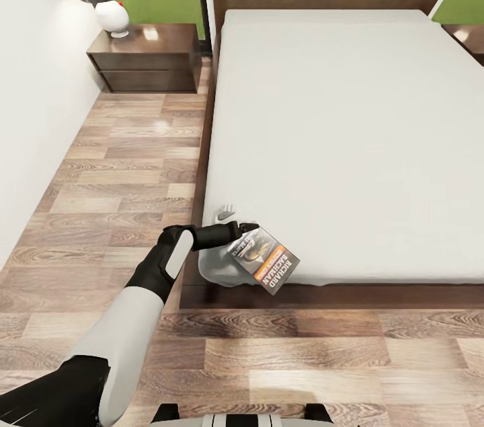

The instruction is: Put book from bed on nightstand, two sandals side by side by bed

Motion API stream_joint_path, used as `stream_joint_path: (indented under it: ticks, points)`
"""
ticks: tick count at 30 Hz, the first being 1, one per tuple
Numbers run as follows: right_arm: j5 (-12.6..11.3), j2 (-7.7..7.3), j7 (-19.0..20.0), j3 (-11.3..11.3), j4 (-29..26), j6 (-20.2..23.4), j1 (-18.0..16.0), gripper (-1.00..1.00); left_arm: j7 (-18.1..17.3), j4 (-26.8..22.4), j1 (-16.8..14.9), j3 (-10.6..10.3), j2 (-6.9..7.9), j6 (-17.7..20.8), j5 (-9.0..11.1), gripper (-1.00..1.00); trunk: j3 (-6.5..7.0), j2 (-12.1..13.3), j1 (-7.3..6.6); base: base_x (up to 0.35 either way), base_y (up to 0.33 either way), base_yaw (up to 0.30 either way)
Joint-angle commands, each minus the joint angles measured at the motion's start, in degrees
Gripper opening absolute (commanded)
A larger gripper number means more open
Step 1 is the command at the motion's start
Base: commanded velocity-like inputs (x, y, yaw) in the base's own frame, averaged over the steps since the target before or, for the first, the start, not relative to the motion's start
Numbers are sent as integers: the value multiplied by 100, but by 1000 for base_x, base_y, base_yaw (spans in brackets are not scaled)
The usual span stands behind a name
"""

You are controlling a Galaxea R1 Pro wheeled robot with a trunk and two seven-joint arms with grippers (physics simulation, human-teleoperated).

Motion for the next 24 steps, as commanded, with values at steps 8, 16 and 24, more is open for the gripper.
stream_joint_path:
  ticks: [8,16,24]
  points:
    - [61,2,17,-42,3,-44,-5,100,3,-3,-2,3,-1,35,18,100,-3,-1,0,0,0,0]
    - [61,1,20,-42,3,-40,-2,100,5,-3,-2,3,-1,35,18,100,-3,-1,0,0,0,0]
    - [63,1,18,-42,3,-39,-1,100,6,-3,-2,3,-1,35,18,100,15,39,-22,0,0,0]
